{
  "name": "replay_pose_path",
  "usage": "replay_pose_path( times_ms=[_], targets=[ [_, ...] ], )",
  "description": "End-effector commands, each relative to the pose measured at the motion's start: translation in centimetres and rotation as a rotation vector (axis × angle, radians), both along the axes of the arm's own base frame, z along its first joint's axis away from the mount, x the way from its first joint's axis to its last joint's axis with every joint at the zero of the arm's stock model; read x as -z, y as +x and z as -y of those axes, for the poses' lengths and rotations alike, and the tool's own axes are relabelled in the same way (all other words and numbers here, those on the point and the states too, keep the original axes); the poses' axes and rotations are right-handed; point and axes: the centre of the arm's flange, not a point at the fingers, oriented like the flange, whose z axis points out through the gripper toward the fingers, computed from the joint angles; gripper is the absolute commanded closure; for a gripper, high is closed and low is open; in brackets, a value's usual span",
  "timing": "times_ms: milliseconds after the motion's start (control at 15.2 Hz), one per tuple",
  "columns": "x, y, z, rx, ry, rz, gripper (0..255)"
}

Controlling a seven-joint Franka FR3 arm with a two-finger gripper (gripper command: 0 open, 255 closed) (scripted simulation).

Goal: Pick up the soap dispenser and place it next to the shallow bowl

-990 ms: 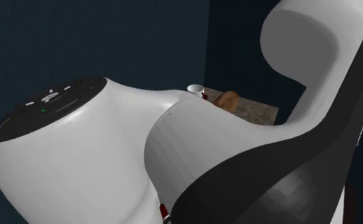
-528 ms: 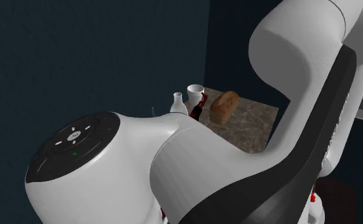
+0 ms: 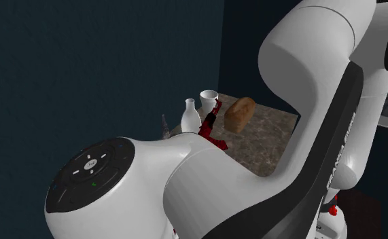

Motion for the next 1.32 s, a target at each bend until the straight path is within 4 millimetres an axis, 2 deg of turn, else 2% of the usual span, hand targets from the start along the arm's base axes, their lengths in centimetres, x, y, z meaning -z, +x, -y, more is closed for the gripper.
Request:
replay_pose_path(
  times_ms=[0, 66, 132, 462, 726, 1254],
  targets=[
    [0.0, 0.0, 0.0, 0.000, 0.000, 0.000, 255],
    [0.0, 0.0, 0.0, 0.000, 0.000, 0.000, 255],
    [0.0, 0.0, 0.0, 0.000, 0.000, 0.000, 0],
    [0.0, 0.0, 0.0, 0.000, 0.000, 0.000, 0],
    [-4.9, 0.7, 0.1, 0.000, 0.000, 0.000, 0],
    [-4.9, 0.7, 0.1, 0.000, 0.000, 0.000, 0]
  ],
)
